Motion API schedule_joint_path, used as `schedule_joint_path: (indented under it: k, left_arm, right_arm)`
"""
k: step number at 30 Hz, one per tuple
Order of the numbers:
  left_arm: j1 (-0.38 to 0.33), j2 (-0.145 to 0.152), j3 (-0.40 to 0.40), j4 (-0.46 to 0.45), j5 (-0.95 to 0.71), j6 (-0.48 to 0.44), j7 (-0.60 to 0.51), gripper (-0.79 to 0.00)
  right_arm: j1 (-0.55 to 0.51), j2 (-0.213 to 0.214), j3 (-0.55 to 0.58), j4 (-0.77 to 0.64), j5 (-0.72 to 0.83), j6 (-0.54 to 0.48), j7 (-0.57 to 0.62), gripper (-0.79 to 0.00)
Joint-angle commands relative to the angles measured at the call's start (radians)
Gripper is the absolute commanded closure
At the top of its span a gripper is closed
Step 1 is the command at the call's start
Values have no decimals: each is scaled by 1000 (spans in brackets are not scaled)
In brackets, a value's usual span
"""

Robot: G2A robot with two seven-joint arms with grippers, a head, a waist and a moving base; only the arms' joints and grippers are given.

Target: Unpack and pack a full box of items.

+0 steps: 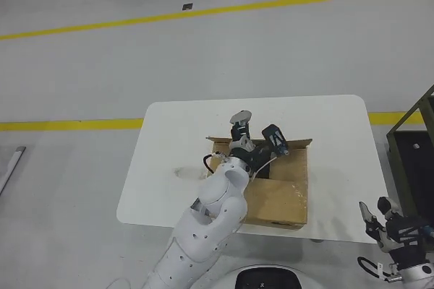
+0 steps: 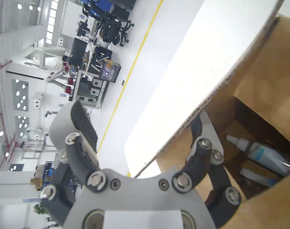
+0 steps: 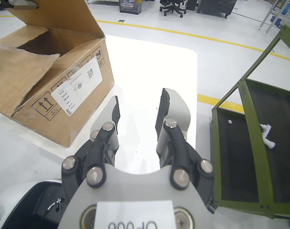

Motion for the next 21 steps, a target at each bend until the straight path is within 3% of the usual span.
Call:
schedule_joint_path:
  k: [1,6,10,11,12,13,21]
  left_arm:
    - [-53,-10,20,59,18,0,20,-785]
    - [-174,-38,65,215,43,0,43,-785]
    - [-242,-70,102,324,17,66,71,-785]
    - [-254,-78,113,353,13,75,71,-785]
    - [-268,-86,123,380,10,82,72,-785]
    - [-279,-93,135,406,6,85,74,-785]
    - [-344,-149,203,571,6,114,79,-785]
  right_arm:
    - [0,0,-2,-3,-2,-1,1,-382]
    - [-1,0,-1,-5,1,1,0,-403]
    - [-2,-1,0,-7,2,3,0,-400]
    - [-3,-1,0,-9,3,2,2,-434]
    - [-4,-1,-2,-11,8,-7,4,-533]
    - [-6,0,0,-14,15,-13,7,-767]
    - [-2,2,22,-15,38,-40,30,-785]
